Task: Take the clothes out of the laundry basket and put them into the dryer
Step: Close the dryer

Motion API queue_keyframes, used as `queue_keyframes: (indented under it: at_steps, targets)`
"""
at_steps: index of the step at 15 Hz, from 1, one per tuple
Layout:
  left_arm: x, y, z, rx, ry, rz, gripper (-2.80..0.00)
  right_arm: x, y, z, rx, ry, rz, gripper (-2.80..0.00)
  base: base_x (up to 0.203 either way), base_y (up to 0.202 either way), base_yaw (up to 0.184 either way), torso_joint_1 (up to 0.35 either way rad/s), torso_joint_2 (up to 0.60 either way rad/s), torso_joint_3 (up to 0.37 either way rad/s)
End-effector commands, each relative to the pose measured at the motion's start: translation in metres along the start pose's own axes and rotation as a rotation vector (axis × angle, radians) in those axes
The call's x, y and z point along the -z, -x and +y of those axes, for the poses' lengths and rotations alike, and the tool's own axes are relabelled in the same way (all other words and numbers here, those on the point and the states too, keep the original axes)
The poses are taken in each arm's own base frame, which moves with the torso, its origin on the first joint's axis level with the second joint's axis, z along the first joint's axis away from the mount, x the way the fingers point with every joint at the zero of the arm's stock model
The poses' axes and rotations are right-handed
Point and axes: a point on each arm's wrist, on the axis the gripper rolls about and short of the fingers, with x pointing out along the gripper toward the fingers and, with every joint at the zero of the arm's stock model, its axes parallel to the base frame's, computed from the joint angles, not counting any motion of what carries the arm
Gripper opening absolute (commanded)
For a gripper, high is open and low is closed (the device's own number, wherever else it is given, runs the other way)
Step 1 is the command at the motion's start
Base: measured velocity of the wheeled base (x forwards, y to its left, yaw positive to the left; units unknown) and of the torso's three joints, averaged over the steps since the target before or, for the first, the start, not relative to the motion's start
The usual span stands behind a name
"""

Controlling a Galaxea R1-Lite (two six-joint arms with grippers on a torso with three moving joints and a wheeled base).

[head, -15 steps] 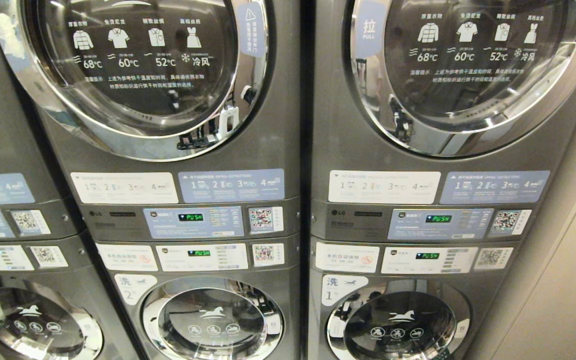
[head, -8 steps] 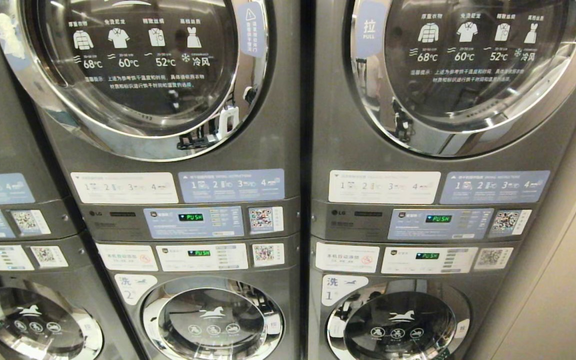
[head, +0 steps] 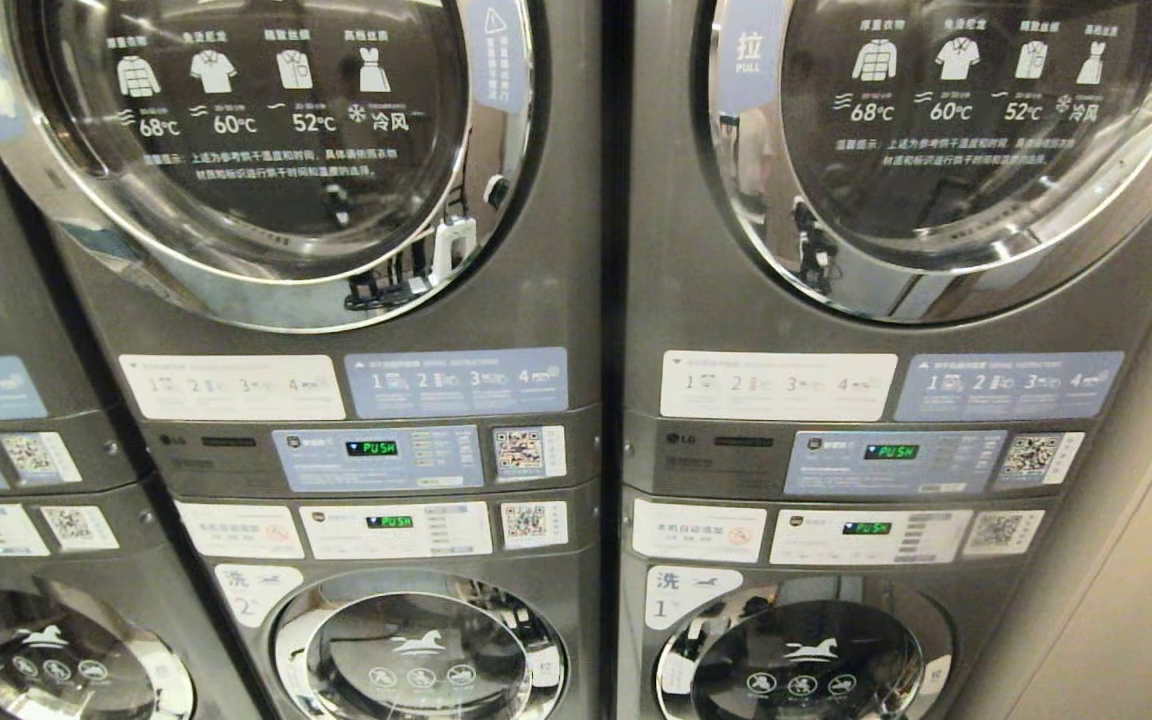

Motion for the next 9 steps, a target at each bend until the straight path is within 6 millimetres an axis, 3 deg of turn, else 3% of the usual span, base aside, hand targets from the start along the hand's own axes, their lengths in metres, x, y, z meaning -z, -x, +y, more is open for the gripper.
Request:
queue_keyframes:
  at_steps: [1, 7, 9]
  targets:
    - [0.0001, 0.0, 0.0, 0.0, -0.001, 0.0, -2.8, -0.0004, -0.0008, 0.0, 0.003, -0.001, 0.012, -2.8, 0.202, 0.0, -0.001, 0.012, 0.01, -0.002]
    - [0.0001, 0.0, 0.0, 0.0, 0.001, 0.0, -2.8, -0.0022, -0.0032, 0.0001, 0.03, -0.022, 0.047, -2.8, 0.194, 0.0, -0.001, 0.005, 0.0, 0.004]
    - [0.0001, 0.0, 0.0, 0.0, 0.001, 0.0, -2.8, -0.0016, -0.0026, 0.0002, 0.039, -0.026, 0.04, -2.8, 0.059, 0.0, 0.001, 0.005, 0.0, 0.001]
